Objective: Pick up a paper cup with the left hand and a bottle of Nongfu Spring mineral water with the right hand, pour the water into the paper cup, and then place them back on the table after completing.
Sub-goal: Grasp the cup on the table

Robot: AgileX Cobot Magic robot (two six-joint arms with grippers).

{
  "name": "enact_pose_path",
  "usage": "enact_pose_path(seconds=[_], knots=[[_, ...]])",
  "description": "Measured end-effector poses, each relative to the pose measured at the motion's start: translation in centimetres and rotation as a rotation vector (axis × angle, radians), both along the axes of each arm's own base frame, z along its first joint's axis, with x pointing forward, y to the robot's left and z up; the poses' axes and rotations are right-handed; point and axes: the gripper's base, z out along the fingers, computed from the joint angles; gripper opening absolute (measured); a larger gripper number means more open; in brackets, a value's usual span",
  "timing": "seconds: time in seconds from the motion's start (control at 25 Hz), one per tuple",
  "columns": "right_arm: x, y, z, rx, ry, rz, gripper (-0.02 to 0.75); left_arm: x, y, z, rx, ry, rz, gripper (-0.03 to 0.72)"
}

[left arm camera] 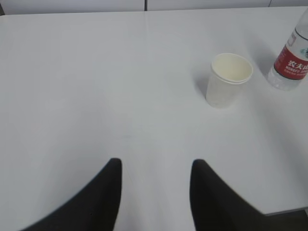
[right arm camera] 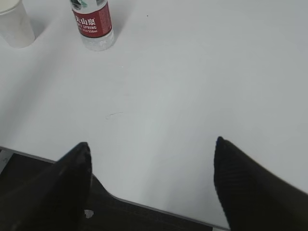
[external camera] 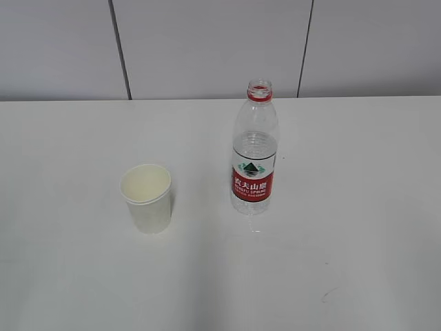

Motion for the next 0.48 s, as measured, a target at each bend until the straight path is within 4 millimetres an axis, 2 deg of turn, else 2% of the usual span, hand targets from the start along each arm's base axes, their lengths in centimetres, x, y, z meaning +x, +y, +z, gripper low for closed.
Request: enact_pose_path(seconds=[0.48], knots=[[0.00,0.00,0.00,0.000,0.000,0.000,0.587,0.00,0.00,0.00,0.000,0.000,0.000,0.302]])
